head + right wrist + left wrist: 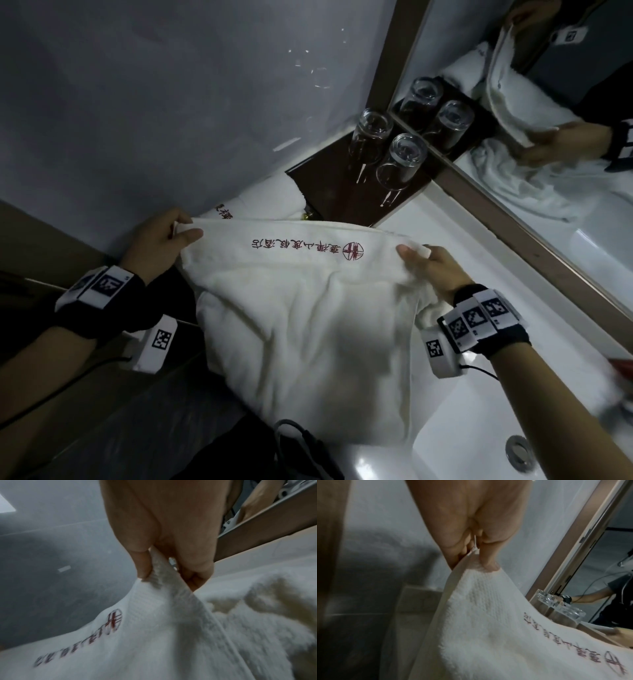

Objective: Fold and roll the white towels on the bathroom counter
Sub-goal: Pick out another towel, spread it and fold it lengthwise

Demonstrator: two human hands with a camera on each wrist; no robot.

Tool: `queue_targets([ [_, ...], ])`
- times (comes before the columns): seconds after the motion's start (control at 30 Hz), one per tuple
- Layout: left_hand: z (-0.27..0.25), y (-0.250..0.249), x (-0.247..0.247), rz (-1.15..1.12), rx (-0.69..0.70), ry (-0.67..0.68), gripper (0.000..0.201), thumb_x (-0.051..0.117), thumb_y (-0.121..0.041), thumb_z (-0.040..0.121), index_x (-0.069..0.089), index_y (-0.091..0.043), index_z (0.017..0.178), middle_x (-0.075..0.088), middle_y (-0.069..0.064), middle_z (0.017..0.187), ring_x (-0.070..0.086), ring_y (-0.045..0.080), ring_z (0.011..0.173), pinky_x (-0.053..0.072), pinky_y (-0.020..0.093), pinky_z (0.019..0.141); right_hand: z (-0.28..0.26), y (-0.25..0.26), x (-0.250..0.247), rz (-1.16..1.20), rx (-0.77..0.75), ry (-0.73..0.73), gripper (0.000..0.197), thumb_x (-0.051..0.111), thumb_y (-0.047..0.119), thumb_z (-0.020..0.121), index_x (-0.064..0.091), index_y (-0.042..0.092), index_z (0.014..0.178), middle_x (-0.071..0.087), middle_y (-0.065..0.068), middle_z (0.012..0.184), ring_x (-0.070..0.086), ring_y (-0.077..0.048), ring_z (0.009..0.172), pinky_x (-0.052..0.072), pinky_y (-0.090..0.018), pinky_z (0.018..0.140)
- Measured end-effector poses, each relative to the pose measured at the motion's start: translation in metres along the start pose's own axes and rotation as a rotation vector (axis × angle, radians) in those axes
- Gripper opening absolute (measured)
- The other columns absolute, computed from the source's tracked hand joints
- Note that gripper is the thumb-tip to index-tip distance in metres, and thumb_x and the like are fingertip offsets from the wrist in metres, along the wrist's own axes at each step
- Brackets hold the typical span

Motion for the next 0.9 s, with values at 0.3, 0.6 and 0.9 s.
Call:
queue_targets([
  [0.3, 0.010, -0.018, -0.011, 0.176, 0.070, -0.144, 0.023, 0.060, -0.020, 0.088, 0.052, 0.001, 0.089, 0.055, 0.020, 0.084, 0.048, 0.025, 0.077, 0.031, 0.030, 0.068, 0.012, 0.007, -0.026, 0.171, -0.222, -0.316, 0.019, 0.065, 0.027, 0.085, 0.063, 0.011, 0.095, 0.066, -0.007, 0.091, 0.062, -0.024, 0.089, 0.050, -0.035, 0.081],
  [0.6, 0.024, -0.046, 0.003, 0.365, 0.225, -0.133, 0.034, 0.050, -0.001, 0.087, 0.044, -0.006, 0.120, 0.049, 0.022, 0.125, 0.050, 0.040, 0.109, 0.039, 0.045, 0.089, 0.033, 0.022, -0.021, 0.077, -0.383, -0.516, 0.033, 0.051, 0.000, 0.090, 0.036, 0.008, 0.119, 0.048, -0.003, 0.109, 0.054, 0.011, 0.080, 0.045, -0.006, 0.064],
  [0.9, -0.053, 0.000, 0.042, 0.212, 0.230, -0.154, 0.060, 0.058, 0.015, 0.066, 0.043, 0.005, 0.123, 0.026, 0.029, 0.135, 0.034, 0.031, 0.120, 0.026, 0.021, 0.107, -0.006, -0.034, 0.014, -0.037, -0.287, -0.418, 0.041, 0.059, 0.001, 0.087, 0.043, 0.005, 0.124, 0.044, -0.015, 0.124, 0.050, -0.021, 0.102, 0.044, -0.025, 0.087],
])
Point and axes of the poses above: each hand's wrist, its own z-axis towards the middle knuckle, its own x-axis out of the palm, y = z × x, the point moved 2 cm from there along z, towards the middle knuckle
